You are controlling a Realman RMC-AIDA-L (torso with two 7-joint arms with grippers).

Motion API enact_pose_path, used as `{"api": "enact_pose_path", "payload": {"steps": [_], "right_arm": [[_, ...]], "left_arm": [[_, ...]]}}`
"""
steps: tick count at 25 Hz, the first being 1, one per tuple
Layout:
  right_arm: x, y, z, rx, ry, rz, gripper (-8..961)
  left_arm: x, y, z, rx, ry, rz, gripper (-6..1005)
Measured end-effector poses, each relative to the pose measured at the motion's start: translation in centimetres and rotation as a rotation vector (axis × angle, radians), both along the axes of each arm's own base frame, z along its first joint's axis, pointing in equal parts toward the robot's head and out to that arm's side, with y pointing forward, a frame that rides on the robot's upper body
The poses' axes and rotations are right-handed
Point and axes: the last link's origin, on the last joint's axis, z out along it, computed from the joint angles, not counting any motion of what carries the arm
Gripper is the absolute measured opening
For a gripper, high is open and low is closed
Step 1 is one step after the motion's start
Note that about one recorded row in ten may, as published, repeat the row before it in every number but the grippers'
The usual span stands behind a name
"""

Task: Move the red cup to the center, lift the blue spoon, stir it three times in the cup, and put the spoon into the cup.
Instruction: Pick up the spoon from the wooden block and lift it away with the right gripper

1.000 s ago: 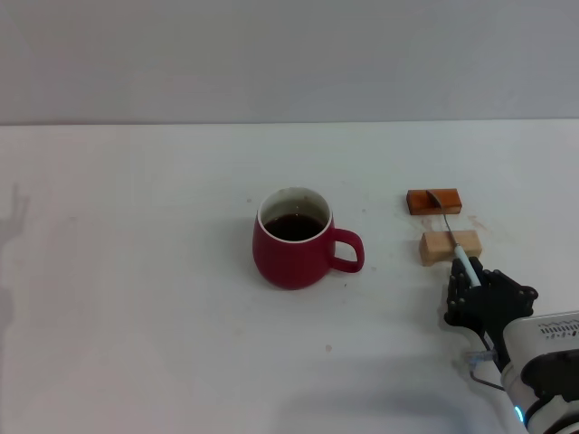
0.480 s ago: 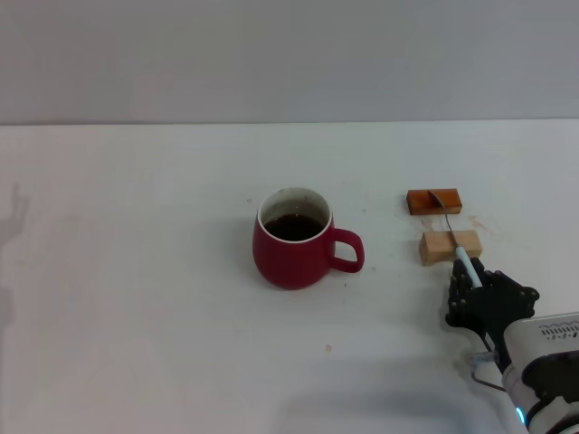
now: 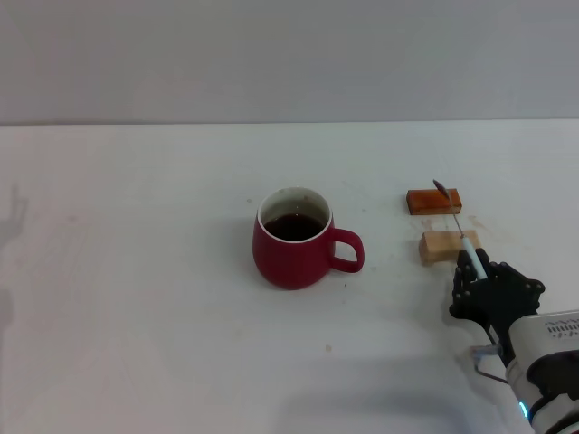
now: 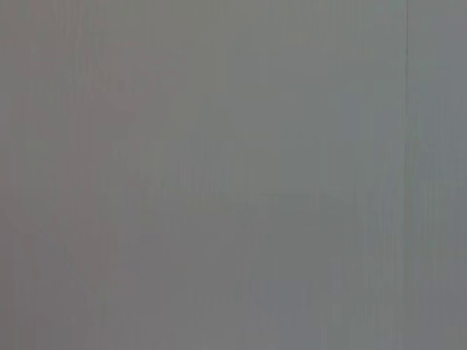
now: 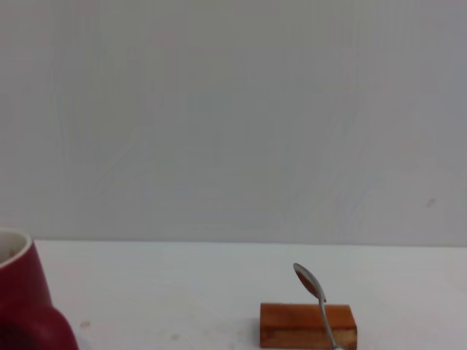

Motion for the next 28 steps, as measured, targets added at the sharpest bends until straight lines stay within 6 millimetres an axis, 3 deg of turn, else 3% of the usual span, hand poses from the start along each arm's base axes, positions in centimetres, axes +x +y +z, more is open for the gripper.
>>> {"api": "enact_pose_path", "payload": {"steps": [13,28], "right_arm": [[-1.5,0.0,0.7,0.051,0.027,0.031,138],[-6.4,-0.1,4.1,0.117,0.031,0.107,135]], "left_arm": [[-0.1,0.0,0.0,-0.003,-0.001,0.006,861],[-0.4,-0.1,-0.3,-0.018,-0.006,0.022,861]]}}
